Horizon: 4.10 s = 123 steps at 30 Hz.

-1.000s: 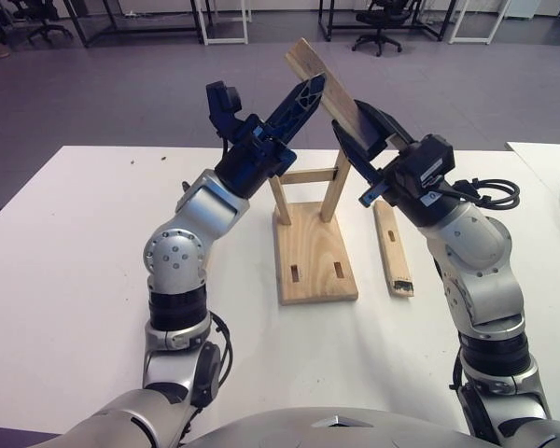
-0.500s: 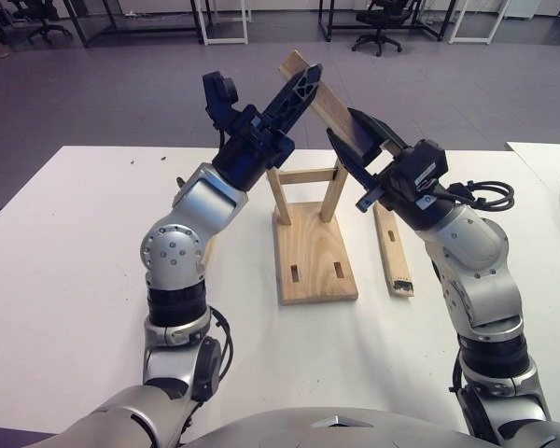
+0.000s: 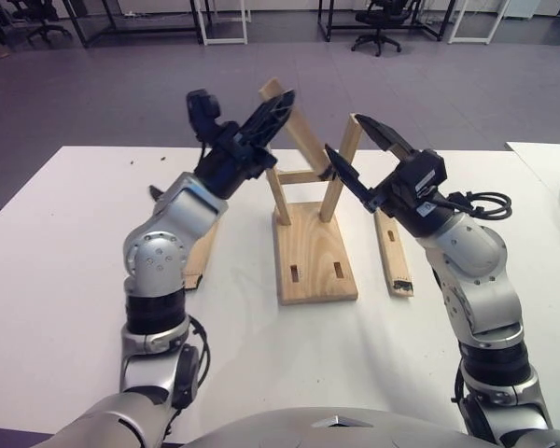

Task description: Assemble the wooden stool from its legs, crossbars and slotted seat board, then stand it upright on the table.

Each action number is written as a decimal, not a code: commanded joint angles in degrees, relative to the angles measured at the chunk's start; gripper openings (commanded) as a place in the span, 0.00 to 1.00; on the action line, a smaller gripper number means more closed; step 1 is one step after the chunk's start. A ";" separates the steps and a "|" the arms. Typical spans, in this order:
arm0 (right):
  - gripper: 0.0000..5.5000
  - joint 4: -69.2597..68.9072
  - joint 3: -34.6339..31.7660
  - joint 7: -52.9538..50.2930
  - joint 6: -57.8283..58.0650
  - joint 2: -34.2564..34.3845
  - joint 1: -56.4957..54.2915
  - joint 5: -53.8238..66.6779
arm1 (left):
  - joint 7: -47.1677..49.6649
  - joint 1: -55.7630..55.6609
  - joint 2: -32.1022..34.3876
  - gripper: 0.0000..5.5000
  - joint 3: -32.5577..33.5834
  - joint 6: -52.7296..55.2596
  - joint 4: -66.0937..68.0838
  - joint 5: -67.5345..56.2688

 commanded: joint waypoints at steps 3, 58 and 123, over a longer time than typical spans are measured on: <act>0.57 20.05 -8.84 -5.34 -3.27 -0.72 8.58 -2.63 | -4.56 9.45 5.70 0.07 4.04 -15.43 15.33 19.69; 0.57 34.76 -5.89 -8.53 -17.28 3.14 11.08 -8.29 | -8.93 26.38 15.52 0.50 -3.52 -4.09 17.27 45.76; 0.19 5.45 -22.18 -21.56 22.93 10.20 17.25 40.23 | -17.19 21.64 8.63 0.83 -17.11 -16.29 -2.01 43.06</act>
